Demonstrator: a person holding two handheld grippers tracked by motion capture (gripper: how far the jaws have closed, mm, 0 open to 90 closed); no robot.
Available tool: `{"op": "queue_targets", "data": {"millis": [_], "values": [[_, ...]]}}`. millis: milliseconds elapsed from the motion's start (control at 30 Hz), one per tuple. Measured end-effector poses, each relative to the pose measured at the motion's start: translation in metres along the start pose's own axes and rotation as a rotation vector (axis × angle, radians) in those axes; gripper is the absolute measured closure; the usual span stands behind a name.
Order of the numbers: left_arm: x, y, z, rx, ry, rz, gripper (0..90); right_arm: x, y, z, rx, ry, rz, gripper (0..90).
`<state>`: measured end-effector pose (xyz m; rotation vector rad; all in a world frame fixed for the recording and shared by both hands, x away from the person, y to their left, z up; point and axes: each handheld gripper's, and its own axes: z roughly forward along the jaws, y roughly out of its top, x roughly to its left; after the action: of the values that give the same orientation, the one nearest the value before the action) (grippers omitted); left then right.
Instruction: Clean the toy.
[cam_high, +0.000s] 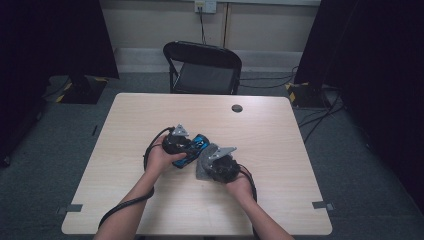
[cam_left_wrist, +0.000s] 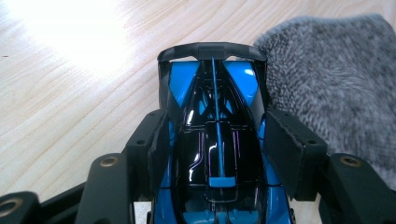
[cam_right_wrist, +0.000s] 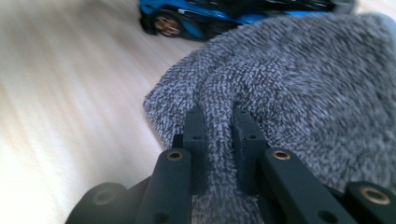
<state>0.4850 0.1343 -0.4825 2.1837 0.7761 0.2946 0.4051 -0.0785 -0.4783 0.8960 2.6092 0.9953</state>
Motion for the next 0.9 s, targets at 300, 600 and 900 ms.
{"op": "queue_targets", "data": {"millis": [300, 600, 900], "values": [[0.0, 0.0, 0.0, 0.009, 0.0, 0.005, 41.6, 0.031, 0.016, 0.015, -0.006, 0.112, -0.041, 78.5], [0.0, 0.0, 0.0, 0.004, 0.001, 0.007, 41.6, 0.051, 0.021, 0.022, -0.009, 0.192, -0.081, 78.5], [-0.001, 0.0, 0.0, 0.001, 0.002, 0.004, 41.6, 0.065, 0.02, 0.024, -0.019, 0.272, -0.138, 78.5]]}}
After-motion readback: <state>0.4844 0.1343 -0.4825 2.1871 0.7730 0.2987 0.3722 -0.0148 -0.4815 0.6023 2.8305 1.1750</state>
